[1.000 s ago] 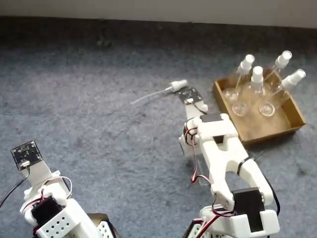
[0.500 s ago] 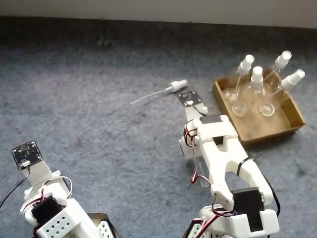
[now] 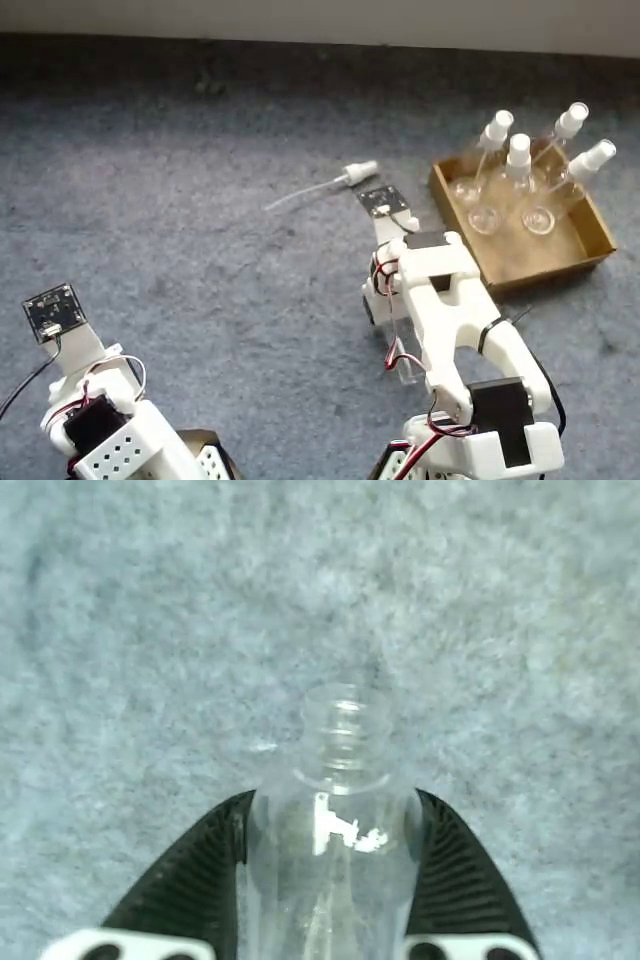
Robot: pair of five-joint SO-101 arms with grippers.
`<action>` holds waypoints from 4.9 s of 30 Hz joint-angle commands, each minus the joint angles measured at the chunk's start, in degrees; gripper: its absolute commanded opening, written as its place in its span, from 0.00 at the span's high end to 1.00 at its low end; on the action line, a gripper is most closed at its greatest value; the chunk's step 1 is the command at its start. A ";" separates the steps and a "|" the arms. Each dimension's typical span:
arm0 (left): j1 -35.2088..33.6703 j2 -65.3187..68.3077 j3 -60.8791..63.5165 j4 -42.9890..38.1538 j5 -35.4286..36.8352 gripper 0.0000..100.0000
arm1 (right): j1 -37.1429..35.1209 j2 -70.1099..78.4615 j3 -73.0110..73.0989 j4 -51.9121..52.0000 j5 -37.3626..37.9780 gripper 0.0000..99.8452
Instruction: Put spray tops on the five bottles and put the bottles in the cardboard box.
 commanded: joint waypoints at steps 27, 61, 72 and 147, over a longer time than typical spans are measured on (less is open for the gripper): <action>24.13 -0.57 1.36 -0.79 -0.62 0.99 | 0.84 -55.60 -14.29 18.42 -0.09 0.93; 28.35 -0.48 -7.25 -14.51 -30.15 1.00 | 10.15 -78.11 23.60 -12.18 -9.49 0.93; 28.35 -0.31 -15.69 -14.51 -31.82 1.00 | 9.89 -78.11 32.57 -15.78 -10.64 0.93; 67.21 126.90 -97.19 -62.42 -12.75 0.74 | 9.98 -95.87 49.80 -22.81 -10.64 0.93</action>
